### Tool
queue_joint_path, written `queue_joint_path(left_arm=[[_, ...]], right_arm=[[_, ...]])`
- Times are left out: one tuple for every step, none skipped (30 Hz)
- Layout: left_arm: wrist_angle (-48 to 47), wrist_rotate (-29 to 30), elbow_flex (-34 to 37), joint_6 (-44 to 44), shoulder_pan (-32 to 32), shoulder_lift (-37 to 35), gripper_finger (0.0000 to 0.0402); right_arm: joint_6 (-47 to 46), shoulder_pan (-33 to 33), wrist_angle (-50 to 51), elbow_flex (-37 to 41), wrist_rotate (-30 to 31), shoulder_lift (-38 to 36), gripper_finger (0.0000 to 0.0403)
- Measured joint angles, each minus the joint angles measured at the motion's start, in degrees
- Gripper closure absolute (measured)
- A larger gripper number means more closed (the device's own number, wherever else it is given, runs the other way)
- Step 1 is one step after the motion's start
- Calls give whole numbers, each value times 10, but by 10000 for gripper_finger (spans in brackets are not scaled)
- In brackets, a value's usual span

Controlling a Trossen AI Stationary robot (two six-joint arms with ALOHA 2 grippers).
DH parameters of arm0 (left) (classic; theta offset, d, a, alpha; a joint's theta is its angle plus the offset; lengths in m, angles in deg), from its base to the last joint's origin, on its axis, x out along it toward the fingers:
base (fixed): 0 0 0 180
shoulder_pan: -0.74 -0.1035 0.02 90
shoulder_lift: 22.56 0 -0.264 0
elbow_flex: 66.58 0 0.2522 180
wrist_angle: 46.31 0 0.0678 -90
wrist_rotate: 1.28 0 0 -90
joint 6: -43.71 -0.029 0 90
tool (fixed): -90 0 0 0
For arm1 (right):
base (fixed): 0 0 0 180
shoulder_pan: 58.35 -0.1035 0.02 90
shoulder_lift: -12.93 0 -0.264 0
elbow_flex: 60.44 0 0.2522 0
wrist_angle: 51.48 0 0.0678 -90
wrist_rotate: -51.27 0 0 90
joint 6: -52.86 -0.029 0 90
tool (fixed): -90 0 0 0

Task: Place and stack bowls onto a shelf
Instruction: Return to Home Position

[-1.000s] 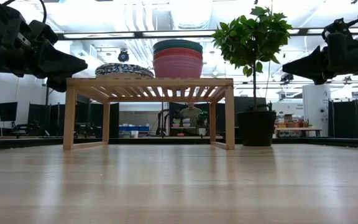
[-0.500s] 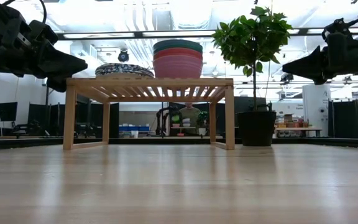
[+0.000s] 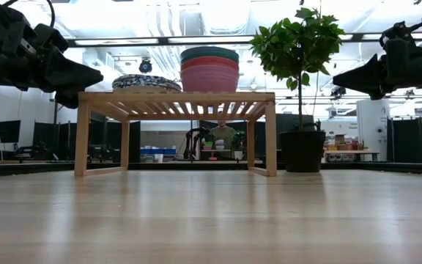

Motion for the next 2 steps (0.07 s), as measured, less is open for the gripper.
queue_joint_path(left_arm=[[0, 0, 0, 0, 0, 0, 363], [0, 0, 0, 0, 0, 0, 363]], right_arm=[[1, 0, 0, 0, 0, 0, 335], [1, 0, 0, 0, 0, 0, 335]])
